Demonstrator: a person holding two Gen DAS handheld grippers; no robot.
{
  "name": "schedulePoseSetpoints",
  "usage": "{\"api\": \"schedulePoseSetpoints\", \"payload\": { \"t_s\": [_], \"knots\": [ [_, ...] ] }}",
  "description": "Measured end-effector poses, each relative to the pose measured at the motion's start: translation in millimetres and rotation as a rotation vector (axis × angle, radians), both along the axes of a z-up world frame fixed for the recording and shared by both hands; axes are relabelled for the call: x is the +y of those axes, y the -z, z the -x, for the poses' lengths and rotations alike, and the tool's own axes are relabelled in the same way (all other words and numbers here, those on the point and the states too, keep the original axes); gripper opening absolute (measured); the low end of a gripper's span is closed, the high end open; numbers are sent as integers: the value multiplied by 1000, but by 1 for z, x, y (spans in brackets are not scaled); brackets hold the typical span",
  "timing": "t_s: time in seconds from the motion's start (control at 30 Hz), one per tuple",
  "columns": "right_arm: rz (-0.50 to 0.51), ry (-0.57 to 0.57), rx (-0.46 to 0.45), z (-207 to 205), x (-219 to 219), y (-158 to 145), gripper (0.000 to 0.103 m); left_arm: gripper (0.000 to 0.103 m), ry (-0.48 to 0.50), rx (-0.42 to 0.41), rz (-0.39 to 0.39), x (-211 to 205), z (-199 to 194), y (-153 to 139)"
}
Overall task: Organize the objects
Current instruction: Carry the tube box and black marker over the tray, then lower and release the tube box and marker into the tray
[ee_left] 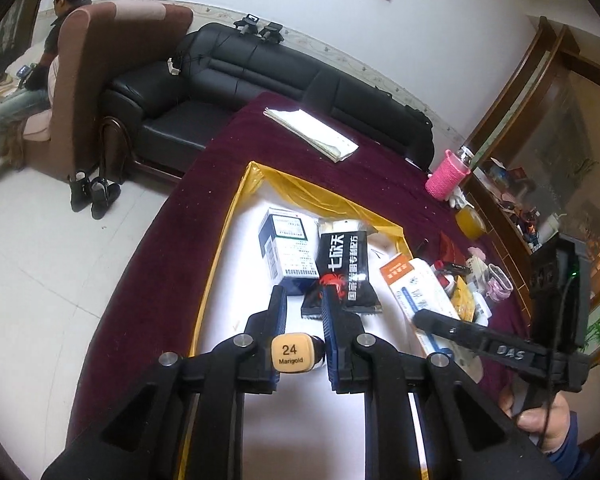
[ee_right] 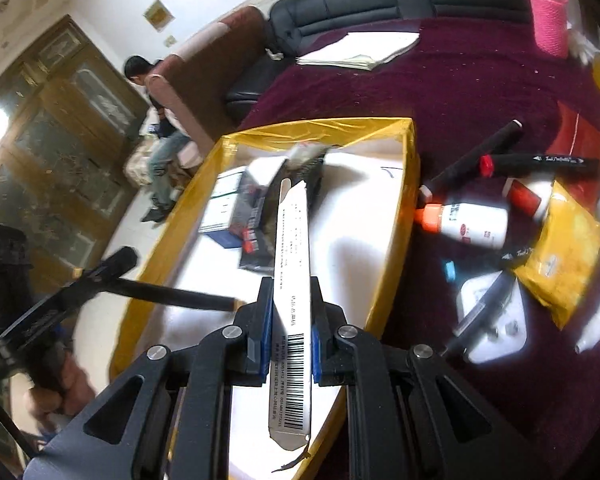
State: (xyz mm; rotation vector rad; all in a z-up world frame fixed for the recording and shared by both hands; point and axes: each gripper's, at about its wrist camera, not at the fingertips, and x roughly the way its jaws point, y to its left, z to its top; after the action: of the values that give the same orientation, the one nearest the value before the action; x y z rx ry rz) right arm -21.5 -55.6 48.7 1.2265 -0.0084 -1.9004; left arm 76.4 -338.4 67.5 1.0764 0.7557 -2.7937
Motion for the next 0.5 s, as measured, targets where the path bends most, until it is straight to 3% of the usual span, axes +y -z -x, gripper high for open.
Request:
{"api": "schedulePoseSetpoints", "payload": {
  "t_s": [0.1, 0.33, 0.5],
  "knots": [
    [-30, 24, 4, 8, -8, 5, 12, 15, 15, -34, 16, -2, 16, -4],
    [-69, 57, 8, 20, -21, 9, 12, 19, 66, -166, 134, -3, 65, -7],
    [-91, 60, -15, 24, -27, 18, 12, 21, 61, -216, 124, -13, 89, 3]
  ]
}}
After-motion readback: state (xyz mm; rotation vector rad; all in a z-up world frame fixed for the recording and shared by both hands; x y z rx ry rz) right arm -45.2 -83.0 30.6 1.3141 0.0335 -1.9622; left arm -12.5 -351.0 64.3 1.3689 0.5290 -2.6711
